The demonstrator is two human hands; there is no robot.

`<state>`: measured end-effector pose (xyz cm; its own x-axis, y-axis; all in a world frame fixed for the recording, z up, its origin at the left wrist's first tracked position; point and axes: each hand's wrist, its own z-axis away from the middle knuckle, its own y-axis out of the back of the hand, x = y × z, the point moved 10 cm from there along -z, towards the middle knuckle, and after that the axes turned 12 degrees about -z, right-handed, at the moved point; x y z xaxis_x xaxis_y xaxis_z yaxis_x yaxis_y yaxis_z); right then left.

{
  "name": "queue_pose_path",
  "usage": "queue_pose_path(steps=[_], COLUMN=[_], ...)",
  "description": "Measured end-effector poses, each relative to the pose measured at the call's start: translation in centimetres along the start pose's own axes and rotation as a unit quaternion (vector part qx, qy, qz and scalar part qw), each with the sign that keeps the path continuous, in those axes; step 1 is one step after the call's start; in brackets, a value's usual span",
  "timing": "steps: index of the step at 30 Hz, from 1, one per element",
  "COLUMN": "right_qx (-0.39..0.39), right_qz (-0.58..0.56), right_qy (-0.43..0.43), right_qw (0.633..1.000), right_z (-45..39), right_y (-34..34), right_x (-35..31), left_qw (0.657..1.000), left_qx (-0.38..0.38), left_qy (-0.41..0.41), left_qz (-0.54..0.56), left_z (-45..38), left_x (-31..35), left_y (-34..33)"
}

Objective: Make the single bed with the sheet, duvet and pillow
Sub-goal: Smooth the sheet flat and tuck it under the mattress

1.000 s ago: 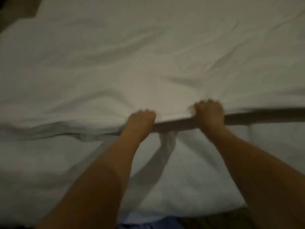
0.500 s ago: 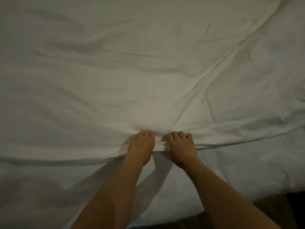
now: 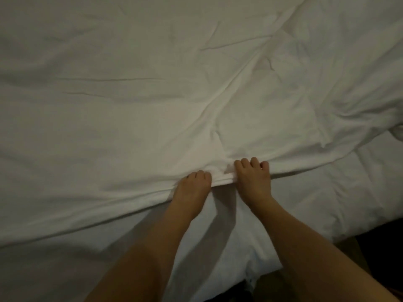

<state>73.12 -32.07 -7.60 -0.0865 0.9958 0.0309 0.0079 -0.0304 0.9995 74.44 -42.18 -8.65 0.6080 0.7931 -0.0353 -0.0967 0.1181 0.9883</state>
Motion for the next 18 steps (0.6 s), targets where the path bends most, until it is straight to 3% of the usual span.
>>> queue_pose_path(steps=[3,7,10,12,14,18], right_qx=[-0.022,-0.051,-0.043,-0.017,0.002,-0.002], right_qz=[-0.005,-0.068,-0.120,-0.138,-0.142,-0.126], right_qy=[-0.018,0.046,0.127,0.163,0.175,0.186], right_qw=[1.000,0.995,0.984,0.977,0.974,0.975], right_z=[0.4,-0.9,-0.8,-0.6,-0.4,0.9], right_y=[-0.6,-0.5,0.8,1.8,2.1,2.2], right_x=[4.7,5.3,4.5,5.3,7.5,12.6], left_qw=[0.999,0.996,0.995,0.985,0.974,0.977], left_qx=[-0.020,-0.036,-0.033,-0.039,-0.094,-0.116], left_qy=[0.013,0.075,0.099,0.165,0.203,0.171], left_qz=[-0.023,-0.021,-0.011,0.023,0.032,-0.053], left_z=[0.5,-1.3,-5.2,-7.7,-9.1,-8.1], left_x=[0.3,1.7,6.2,7.6,8.5,9.5], left_y=[-0.4,0.2,2.8,4.3,3.7,4.2])
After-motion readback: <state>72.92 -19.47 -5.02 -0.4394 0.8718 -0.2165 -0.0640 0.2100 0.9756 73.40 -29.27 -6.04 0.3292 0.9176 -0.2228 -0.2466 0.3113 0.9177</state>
